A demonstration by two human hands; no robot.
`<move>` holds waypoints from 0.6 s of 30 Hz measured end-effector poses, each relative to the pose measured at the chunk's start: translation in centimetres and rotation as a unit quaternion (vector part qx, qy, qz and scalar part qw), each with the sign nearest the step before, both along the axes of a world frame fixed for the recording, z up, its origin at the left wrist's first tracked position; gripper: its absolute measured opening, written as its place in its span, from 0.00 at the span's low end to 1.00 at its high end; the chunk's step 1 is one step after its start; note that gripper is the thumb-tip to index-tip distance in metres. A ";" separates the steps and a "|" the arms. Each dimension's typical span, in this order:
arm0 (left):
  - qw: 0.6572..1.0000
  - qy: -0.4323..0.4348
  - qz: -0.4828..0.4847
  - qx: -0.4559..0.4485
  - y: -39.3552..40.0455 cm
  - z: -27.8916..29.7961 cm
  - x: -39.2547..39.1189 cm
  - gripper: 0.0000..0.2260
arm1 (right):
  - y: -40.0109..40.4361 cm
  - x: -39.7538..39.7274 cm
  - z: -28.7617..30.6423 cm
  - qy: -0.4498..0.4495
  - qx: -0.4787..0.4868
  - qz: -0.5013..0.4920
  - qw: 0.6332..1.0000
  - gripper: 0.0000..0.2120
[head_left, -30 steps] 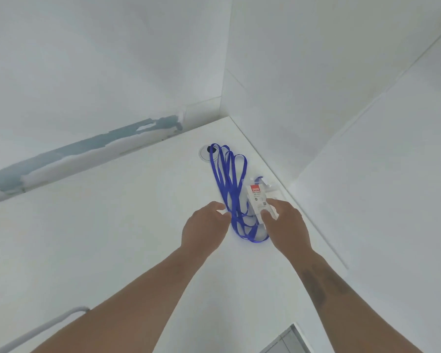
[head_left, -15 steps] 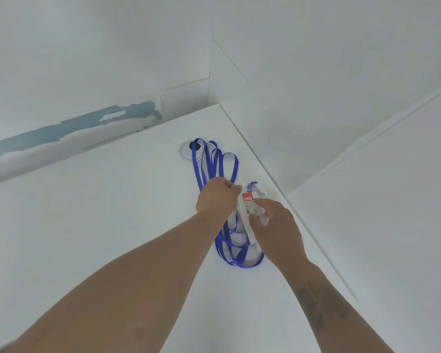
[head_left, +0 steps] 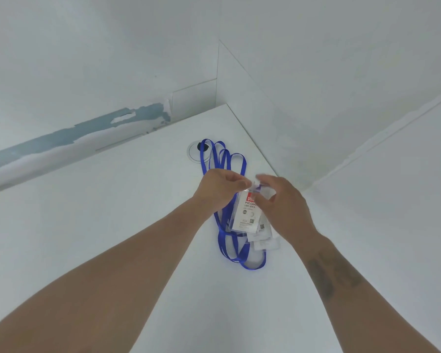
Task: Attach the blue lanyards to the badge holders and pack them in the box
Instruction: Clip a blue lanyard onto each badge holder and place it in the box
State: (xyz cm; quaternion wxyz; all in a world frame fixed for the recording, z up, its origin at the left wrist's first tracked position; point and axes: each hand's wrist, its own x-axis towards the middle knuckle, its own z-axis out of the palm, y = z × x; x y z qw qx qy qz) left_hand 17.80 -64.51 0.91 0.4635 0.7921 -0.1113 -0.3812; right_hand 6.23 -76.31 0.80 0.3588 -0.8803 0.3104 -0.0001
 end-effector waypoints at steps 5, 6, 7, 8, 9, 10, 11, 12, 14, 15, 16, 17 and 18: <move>1.000 -0.001 -0.010 -0.010 1.0 1.0 0.4 0.04 | -0.2 1.0 0.9 -0.009 0.079 -0.017 0.997 0.06; 1.000 0.000 -0.008 -0.011 1.3 1.2 0.6 0.04 | -0.2 1.1 1.1 -0.017 0.113 -0.037 0.993 0.05; 1.000 0.003 -0.005 -0.009 1.7 1.3 0.7 0.06 | -0.1 1.1 1.2 -0.026 0.145 -0.059 0.987 0.04; 1.000 0.011 -0.004 -0.006 2.3 1.4 0.9 0.07 | 0.1 1.3 1.4 -0.037 0.175 -0.081 0.981 0.05; 1.000 0.023 -0.004 0.000 2.8 1.6 1.0 0.08 | 0.2 1.4 1.7 -0.045 0.202 -0.101 0.973 0.06; 0.999 0.034 -0.005 0.007 3.3 1.7 1.1 0.08 | 0.4 1.5 2.0 -0.050 0.229 -0.121 0.965 0.07; 0.999 0.040 -0.007 0.017 3.7 1.8 1.2 0.07 | 0.6 1.6 2.2 -0.054 0.256 -0.143 0.955 0.07; 0.998 0.048 -0.006 0.026 4.1 2.0 1.3 0.06 | 0.7 1.7 2.6 -0.057 0.284 -0.168 0.942 0.07; 0.996 0.078 0.016 0.030 4.9 2.3 1.3 0.06 | 0.9 1.7 3.2 -0.067 0.332 -0.203 0.919 0.07; 0.994 0.105 0.038 0.013 5.4 2.4 1.3 0.07 | 1.0 1.7 3.4 -0.071 0.351 -0.209 0.910 0.08; 0.988 0.141 0.066 -0.018 5.9 2.5 1.3 0.08 | 1.2 1.6 3.6 -0.073 0.366 -0.209 0.904 0.09; 0.978 0.177 0.097 -0.057 6.3 2.7 1.2 0.10 | 1.5 1.5 3.7 -0.074 0.377 -0.203 0.901 0.09; 0.966 0.204 0.125 -0.094 6.7 2.9 1.2 0.11 | 1.8 1.5 3.7 -0.074 0.383 -0.188 0.901 0.10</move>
